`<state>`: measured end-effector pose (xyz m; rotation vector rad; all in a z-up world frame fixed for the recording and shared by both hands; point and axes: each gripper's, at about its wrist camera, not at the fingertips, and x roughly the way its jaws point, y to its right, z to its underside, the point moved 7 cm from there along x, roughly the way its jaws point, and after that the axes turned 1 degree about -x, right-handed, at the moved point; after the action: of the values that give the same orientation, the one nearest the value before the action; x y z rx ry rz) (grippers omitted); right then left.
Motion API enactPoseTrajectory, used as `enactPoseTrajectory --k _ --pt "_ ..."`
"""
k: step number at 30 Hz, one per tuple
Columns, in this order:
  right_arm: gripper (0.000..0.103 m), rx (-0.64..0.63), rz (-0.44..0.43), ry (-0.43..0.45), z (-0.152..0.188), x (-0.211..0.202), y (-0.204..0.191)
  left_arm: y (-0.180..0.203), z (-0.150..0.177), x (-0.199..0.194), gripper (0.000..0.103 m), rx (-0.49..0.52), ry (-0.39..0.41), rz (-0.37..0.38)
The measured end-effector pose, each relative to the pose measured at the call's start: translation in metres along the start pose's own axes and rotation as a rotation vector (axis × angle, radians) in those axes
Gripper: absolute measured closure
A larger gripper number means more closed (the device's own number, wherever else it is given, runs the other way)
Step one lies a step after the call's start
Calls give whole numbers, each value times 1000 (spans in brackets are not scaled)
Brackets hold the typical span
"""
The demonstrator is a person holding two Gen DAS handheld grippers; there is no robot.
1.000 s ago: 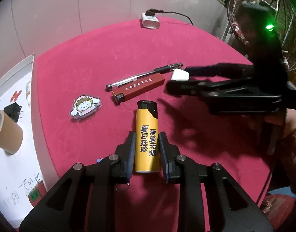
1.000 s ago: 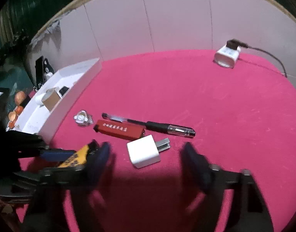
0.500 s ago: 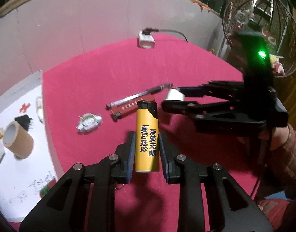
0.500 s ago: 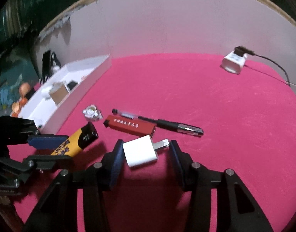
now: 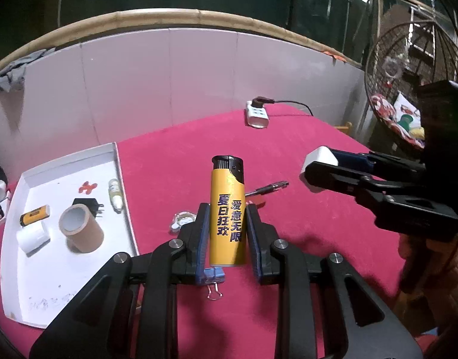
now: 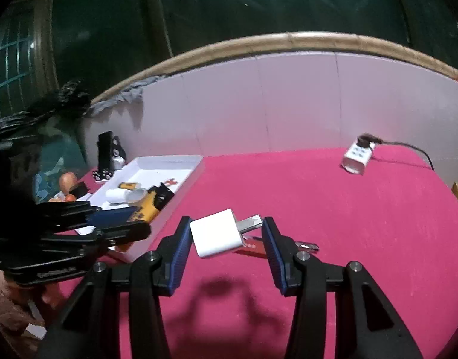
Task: Organize rigid objects
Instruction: 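Carry lighter and charger cube over the tray and open left tool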
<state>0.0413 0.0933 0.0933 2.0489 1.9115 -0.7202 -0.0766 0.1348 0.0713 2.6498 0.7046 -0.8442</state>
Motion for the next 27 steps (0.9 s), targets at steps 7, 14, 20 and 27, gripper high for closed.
enactPoseTrajectory --k 7,14,20,27 --pt "56 -9 -18 4 -6 1 -9 -11 1 -11 80 -24 25 -8" --pt "56 -25 -32 9 -13 2 -22 -25 -3 -26 80 -56 66 -27" --pt "56 -48 -45 9 -21 7 -36 -41 -4 -38 80 -85 95 -48" --pt "56 -80 -79 -13 -25 18 -55 -63 0 -50 80 -124 119 -75"
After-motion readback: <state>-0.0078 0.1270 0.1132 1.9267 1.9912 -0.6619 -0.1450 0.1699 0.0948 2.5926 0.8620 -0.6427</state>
